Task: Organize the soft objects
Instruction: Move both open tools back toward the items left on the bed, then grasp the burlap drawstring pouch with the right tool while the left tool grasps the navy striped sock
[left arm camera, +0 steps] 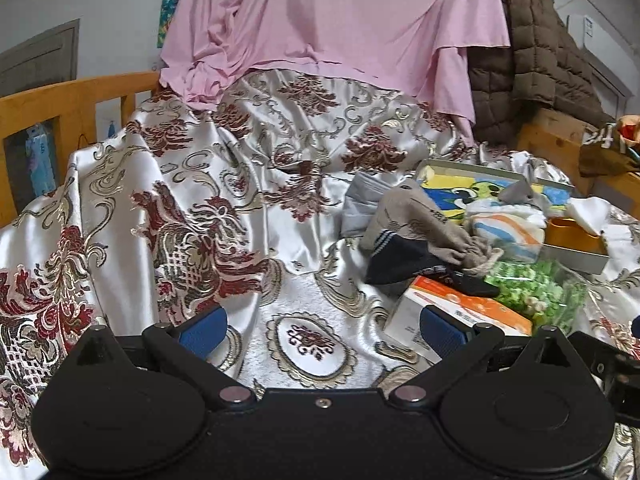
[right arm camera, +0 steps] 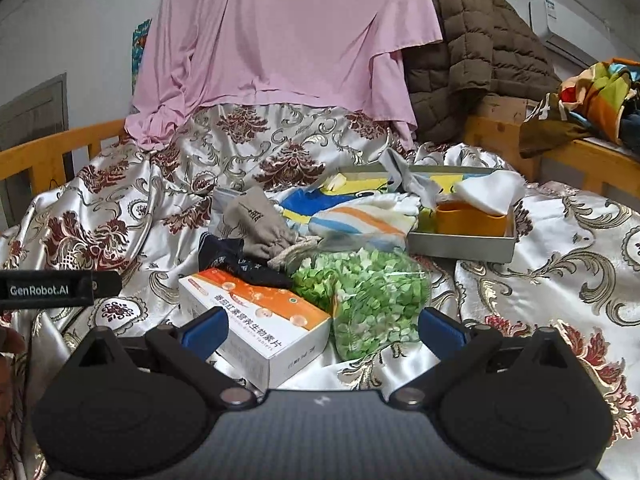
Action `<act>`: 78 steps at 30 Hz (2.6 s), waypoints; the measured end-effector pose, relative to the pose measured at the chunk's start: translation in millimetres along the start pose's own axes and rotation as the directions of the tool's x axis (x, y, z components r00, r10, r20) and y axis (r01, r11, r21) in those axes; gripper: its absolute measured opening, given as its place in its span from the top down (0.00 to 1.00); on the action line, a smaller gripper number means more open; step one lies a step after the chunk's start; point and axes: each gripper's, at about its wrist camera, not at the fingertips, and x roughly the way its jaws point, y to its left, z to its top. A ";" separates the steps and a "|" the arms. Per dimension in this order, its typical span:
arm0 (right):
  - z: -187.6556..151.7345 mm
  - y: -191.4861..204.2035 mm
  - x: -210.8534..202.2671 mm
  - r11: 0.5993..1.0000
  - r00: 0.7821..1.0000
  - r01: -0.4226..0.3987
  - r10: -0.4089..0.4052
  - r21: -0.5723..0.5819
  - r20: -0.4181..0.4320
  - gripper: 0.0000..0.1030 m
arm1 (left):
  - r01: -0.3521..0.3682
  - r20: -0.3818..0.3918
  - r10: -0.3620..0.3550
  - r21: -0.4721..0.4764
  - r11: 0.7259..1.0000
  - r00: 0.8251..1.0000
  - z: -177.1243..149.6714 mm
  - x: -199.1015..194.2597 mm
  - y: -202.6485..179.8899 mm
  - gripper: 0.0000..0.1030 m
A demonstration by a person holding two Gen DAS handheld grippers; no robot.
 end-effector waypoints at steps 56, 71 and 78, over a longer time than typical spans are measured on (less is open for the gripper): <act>67.3 31.0 153.1 0.833 0.984 -0.174 0.165 -0.525 -0.066 0.19 | 0.408 -0.225 -0.539 -0.443 0.799 0.812 42.2 191.7 4.4 0.46; 52.8 56.9 173.1 0.782 0.978 -0.206 0.139 -0.588 -0.158 0.49 | 0.433 -0.202 -0.575 -0.477 0.765 0.793 38.6 192.0 7.2 0.67; 49.6 57.4 174.3 0.783 0.979 -0.196 0.120 -0.591 -0.166 0.53 | 0.433 -0.198 -0.568 -0.465 0.772 0.799 39.8 189.5 4.5 0.72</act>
